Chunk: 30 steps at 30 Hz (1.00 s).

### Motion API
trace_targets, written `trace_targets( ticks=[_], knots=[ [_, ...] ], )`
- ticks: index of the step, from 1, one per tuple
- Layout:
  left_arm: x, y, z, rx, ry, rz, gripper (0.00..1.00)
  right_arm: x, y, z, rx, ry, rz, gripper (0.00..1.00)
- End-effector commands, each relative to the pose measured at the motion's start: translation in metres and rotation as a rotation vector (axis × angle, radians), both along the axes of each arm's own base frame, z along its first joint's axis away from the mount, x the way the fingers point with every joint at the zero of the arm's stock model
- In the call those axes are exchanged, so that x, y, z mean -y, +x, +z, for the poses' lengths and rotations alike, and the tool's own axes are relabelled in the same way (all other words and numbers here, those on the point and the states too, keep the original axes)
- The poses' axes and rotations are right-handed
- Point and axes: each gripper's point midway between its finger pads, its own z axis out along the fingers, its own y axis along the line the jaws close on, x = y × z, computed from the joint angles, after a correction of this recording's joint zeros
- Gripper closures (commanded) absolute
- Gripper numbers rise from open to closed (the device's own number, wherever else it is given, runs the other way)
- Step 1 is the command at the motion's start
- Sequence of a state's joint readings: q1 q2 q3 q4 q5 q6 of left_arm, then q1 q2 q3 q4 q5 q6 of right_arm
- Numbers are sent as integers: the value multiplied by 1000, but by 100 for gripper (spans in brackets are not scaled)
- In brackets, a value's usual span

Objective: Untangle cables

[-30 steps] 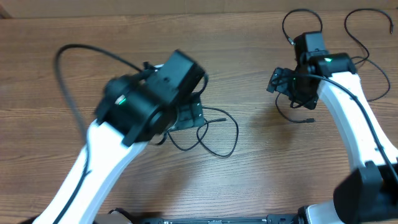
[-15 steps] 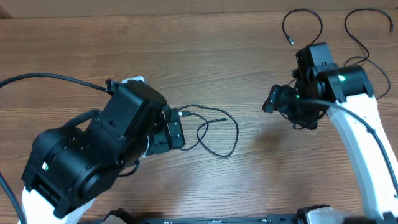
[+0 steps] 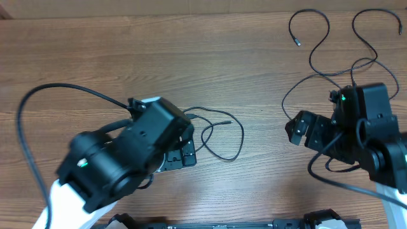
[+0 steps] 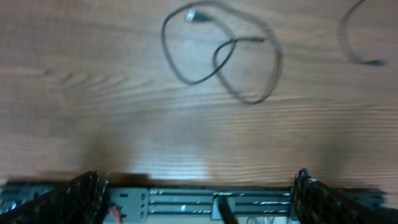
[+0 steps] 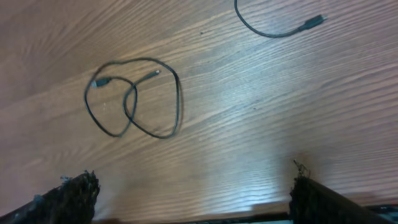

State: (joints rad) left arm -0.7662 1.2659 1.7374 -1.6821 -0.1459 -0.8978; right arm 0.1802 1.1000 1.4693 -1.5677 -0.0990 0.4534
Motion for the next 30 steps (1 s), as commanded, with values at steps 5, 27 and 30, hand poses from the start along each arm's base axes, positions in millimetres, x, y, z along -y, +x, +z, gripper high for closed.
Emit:
trace_targets(
  ticks=[5, 27, 30],
  knots=[
    [11, 8, -52, -73, 30, 70, 1, 1, -1, 0, 2, -10, -3, 0],
    [-25, 62, -113, -229, 173, 266, 0, -23, 40, -88, -257, 36, 28, 0],
    [-36, 75, -121, -243, 186, 286, 1, -38, 45, -104, -298, 107, 51, 0]
  ],
)
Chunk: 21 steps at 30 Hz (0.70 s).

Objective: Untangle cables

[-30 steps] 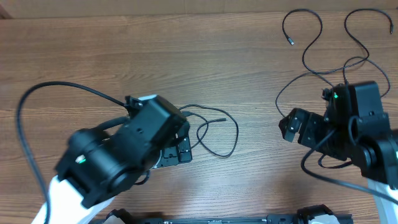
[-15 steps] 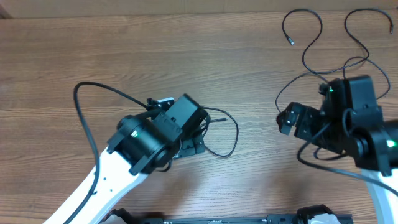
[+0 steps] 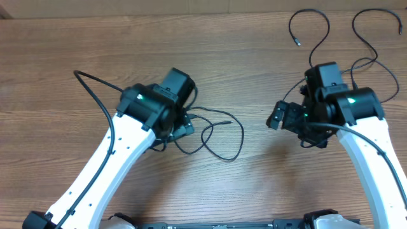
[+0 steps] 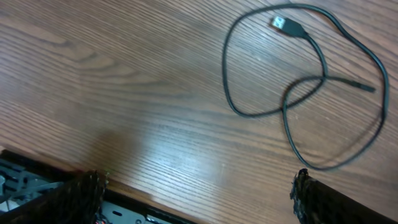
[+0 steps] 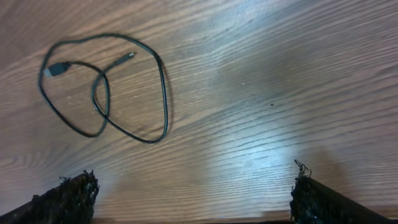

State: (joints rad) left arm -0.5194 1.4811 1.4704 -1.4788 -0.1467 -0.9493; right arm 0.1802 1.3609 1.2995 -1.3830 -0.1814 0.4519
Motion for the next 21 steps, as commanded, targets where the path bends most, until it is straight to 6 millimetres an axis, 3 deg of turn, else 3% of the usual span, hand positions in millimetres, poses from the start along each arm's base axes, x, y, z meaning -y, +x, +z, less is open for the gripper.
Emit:
trace_targets(
  ticks=[1, 8, 21],
  knots=[
    [-11, 12, -13, -29, 18, -19, 0, -18, 2, -16, -55, 87, 17, 0],
    [12, 25, -44, -66, -75, -181, 1, -27, 8, -39, -111, 79, 54, 0],
    [-17, 44, -75, -79, -118, -133, 0, -54, 13, -67, -86, 80, 146, 0]
  ],
)
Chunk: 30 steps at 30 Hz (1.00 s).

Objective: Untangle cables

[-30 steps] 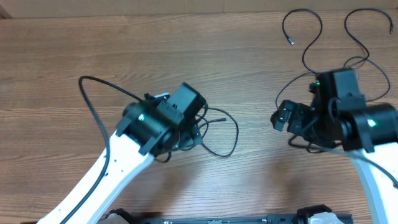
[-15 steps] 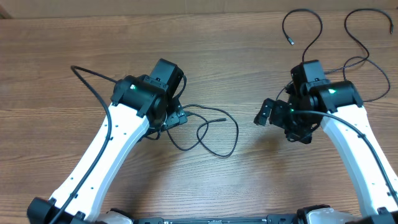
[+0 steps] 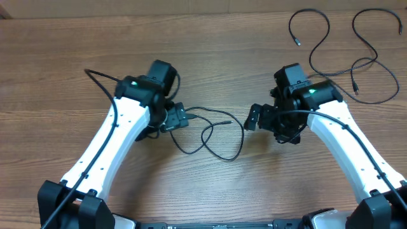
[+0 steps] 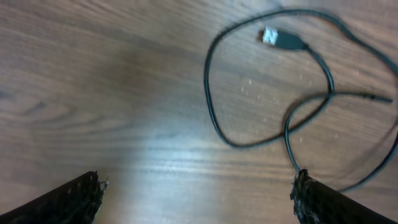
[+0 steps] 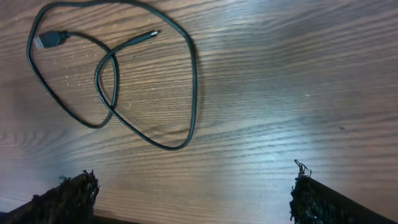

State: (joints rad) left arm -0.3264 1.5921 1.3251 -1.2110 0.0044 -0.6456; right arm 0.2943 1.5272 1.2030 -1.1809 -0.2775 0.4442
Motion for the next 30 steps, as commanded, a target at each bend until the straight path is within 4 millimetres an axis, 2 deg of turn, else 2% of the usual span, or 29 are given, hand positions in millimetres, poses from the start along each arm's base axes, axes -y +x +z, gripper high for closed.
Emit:
trace_targets(
  ticks=[1, 5, 12, 17, 23, 30],
  knots=[
    [-9, 0, -13, -17, -5, -4, 0, -3, -1, -9, -3, 4, 7, 0],
    [-15, 2, -27, -8, 12, 8, 1, -5, 5, -13, 17, 15, -20, 0],
    [-11, -4, -50, -14, -16, 3, 1, -5, 5, -23, 17, 18, -41, 0],
    [-10, 0, -66, 18, -26, 3, 1, -6, 5, -39, 33, 23, -39, 0],
    [-10, 0, -74, 27, -28, 2, 0, -5, 1, -61, 14, 29, -111, 3],
    [-5, -1, -79, 8, -51, -2, 0, -1, -1, -80, -14, -1, -114, 5]
  ],
)
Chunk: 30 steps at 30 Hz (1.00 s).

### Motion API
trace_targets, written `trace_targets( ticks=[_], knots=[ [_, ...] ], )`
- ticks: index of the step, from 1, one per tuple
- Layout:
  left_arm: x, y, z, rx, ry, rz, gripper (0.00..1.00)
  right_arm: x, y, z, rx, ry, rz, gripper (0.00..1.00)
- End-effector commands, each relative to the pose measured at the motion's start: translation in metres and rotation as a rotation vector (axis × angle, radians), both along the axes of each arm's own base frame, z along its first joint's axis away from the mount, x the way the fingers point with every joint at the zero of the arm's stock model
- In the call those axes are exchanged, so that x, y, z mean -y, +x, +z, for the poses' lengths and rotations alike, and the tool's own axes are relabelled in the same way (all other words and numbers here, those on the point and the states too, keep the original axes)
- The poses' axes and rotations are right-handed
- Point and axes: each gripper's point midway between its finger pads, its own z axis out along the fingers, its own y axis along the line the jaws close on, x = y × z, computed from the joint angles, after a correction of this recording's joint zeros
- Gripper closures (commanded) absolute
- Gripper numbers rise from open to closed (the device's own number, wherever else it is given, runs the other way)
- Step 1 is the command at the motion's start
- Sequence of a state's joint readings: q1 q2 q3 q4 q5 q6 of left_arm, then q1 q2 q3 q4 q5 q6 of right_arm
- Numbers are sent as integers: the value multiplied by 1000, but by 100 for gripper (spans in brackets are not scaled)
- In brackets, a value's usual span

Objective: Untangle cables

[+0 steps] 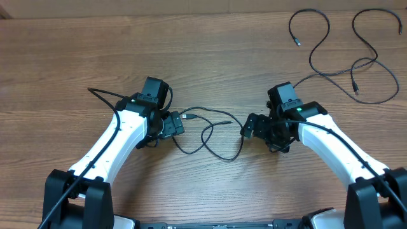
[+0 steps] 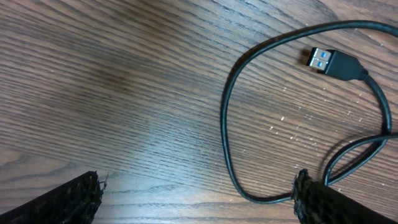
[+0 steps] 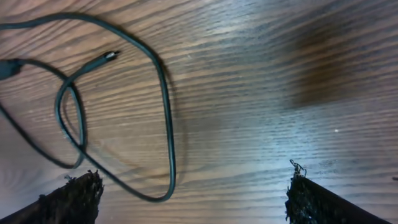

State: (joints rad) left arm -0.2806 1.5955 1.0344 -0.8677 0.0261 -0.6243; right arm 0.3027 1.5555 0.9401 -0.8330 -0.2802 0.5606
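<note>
A thin black cable (image 1: pixel 219 137) lies in crossed loops at the table's middle, its USB plug (image 1: pixel 186 116) at the left end. My left gripper (image 1: pixel 173 124) stands open just left of the plug, low over the wood. In the left wrist view the USB plug (image 2: pixel 333 62) and one loop (image 2: pixel 227 130) lie ahead of the open fingers (image 2: pixel 62 202). My right gripper (image 1: pixel 250 127) is open just right of the loops. The right wrist view shows the cable's loop (image 3: pixel 168 124) and its small plug tip (image 3: pixel 111 56), with nothing between the fingers (image 3: pixel 336 202).
Two more black cables lie at the back right, one (image 1: pixel 310 32) curled with a free plug end, the other (image 1: pixel 375 57) looping toward the right edge. The wooden table (image 1: pixel 76 57) carries nothing else in view.
Both grippers have come closer to the looped cable and lower; it fills more of each wrist view. The cable itself lies as before.
At first both arms were drawn back near the front edge, grippers open, the cable small in the wrist views. Then they stood farther out over the table. Later they flanked the loops, and now stand closer on either side.
</note>
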Motion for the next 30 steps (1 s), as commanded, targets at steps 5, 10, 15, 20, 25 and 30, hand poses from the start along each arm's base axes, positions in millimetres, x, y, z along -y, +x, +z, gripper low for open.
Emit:
trace_targets(
  ticks=[5, 10, 15, 20, 25, 30],
  knots=[
    [7, -10, -25, -98, -23, -27, 0, 4, -6, -26, -74, -47, -13, 6],
    [6, -13, -39, -146, -10, -25, 0, 5, -10, -38, -118, -60, -12, 7],
    [6, -13, -45, -155, -4, -25, 0, 5, -9, -43, -124, -62, -12, 7],
    [6, -10, -49, -150, -1, -24, 0, 5, -7, -43, -124, -61, -32, 7],
    [6, -9, -56, -162, 3, -25, 1, 6, -5, -44, -115, -72, -35, 7],
    [6, -10, -68, -184, 8, -24, 0, 7, -5, -45, -113, -77, -35, 7]
  ],
)
